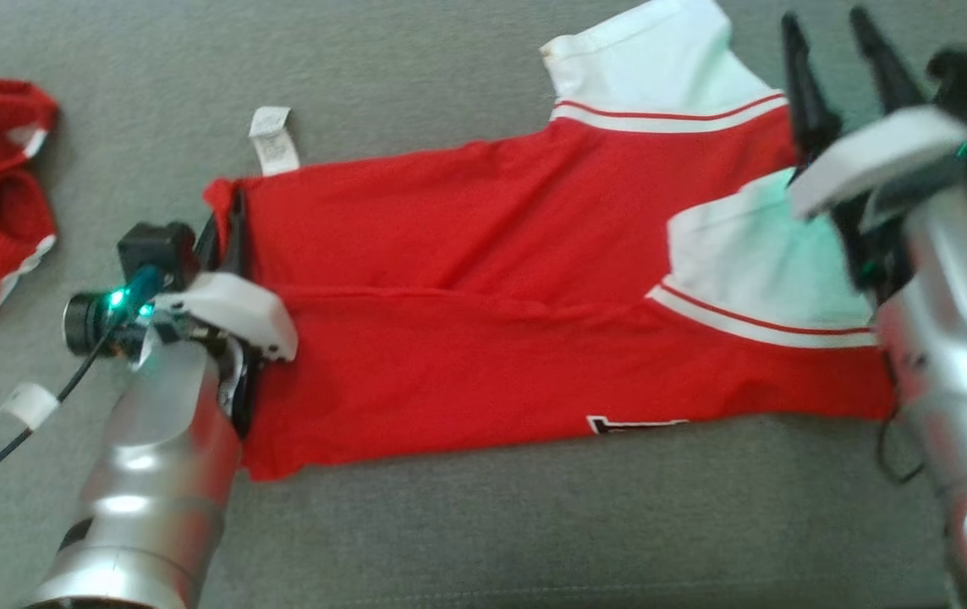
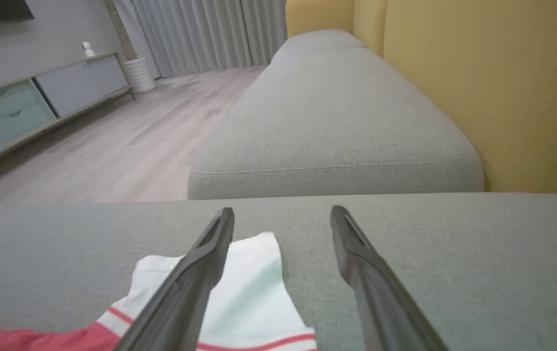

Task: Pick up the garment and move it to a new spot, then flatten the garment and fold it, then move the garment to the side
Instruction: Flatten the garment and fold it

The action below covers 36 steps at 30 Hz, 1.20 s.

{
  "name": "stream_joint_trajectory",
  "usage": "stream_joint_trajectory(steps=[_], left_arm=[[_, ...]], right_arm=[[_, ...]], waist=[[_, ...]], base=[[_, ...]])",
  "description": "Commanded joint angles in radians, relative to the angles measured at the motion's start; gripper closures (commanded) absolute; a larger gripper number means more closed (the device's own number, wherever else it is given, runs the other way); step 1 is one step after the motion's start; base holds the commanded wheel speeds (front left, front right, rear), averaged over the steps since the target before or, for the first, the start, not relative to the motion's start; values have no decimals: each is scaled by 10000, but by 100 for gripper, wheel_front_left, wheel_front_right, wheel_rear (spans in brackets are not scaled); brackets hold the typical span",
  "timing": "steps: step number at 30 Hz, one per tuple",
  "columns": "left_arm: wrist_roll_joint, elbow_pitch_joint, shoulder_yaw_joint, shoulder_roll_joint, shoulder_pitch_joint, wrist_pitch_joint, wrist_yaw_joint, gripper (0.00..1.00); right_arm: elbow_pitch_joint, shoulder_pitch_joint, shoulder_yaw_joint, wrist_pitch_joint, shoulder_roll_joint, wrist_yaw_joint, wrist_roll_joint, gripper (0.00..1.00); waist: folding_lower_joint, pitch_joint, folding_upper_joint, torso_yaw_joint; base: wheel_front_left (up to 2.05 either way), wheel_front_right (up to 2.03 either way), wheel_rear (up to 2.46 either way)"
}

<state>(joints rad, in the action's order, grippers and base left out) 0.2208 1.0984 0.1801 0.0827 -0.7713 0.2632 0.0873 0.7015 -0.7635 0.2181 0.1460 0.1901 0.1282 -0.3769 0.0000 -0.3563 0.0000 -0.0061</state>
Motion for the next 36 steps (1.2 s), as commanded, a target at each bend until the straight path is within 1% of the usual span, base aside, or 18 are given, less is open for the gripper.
stream_joint_trajectory(steps=[1, 4, 7, 13, 15, 19, 23, 24, 25, 26, 28, 30, 33, 36], left_arm=[[-131, -530, -218, 252, 34, -16, -170, 100], [-281, -1459, -191, 131, 235, -15, -277, 100], [-368, -2125, -104, -21, 371, -15, -198, 100], [-357, -2690, 247, -260, 273, -15, 23, 100], [-248, -2803, 482, -308, 109, -15, 72, 100], [305, -2976, 1102, -320, 7, -15, 116, 100], [721, -3064, 1560, -322, -44, -15, -31, 100], [786, -3072, 1619, -323, -57, -15, -75, 100], [830, -3075, 1657, -323, -68, -15, -117, 100], [850, -3068, 1683, -323, -74, -15, -151, 100], [852, -3062, 1680, -323, -90, -14, -212, 100], [831, -3166, 1576, -324, -136, -14, -284, 100], [659, -3524, 1315, -324, -216, -14, -358, 100], [378, -4063, 949, -274, -265, -14, -344, 100]], right_arm=[[-72, -532, 164, -197, 146, 25, 123, 0], [586, -1268, 292, -835, 487, 25, 283, 0], [1303, -1934, 443, -1594, 783, 25, 322, 0], [2390, -3025, 930, -2908, 1140, 25, 255, 0], [2956, -3518, 1029, -3317, 1350, 25, 503, 0], [3726, -3908, 929, -3603, 1347, 25, 751, 0], [4334, -4005, 933, -4097, 1008, 25, 646, 0], [4400, -4008, 977, -4205, 926, 25, 584, 21], [4434, -4022, 1004, -4237, 888, 25, 532, 75], [4471, -4040, 1066, -4246, 914, 25, 550, 100], [4466, -4115, 1119, -4016, 1034, 25, 605, 100], [4444, -4255, 1061, -3503, 1198, 25, 748, 100], [4405, -4519, 760, -2274, 1341, 25, 1061, 100], [4460, -4706, 393, -1054, 1287, 25, 1397, 100]], waist=[[0, -129, 0, 267], [0, -269, 0, 682], [0, -462, 0, 1127], [0, -936, 0, 1883], [0, -1173, 0, 2151], [0, -1328, 0, 2361], [0, -1390, 0, 2434], [0, -1404, 0, 2424], [0, -1410, 0, 2409], [0, -1406, 0, 2393], [0, -1391, 0, 2360], [0, -1374, 0, 2317], [0, -1342, 0, 2205], [0, -1261, 0, 2010]], base=[[0, 0, 0], [0, 0, 0], [0, 0, 0], [0, 0, 0], [0, 0, 0], [0, 0, 0], [0, 0, 0], [0, 0, 0], [0, 0, 0], [0, 0, 0], [0, 0, 0], [0, 0, 0], [0, 0, 0], [0, 0, 0]])
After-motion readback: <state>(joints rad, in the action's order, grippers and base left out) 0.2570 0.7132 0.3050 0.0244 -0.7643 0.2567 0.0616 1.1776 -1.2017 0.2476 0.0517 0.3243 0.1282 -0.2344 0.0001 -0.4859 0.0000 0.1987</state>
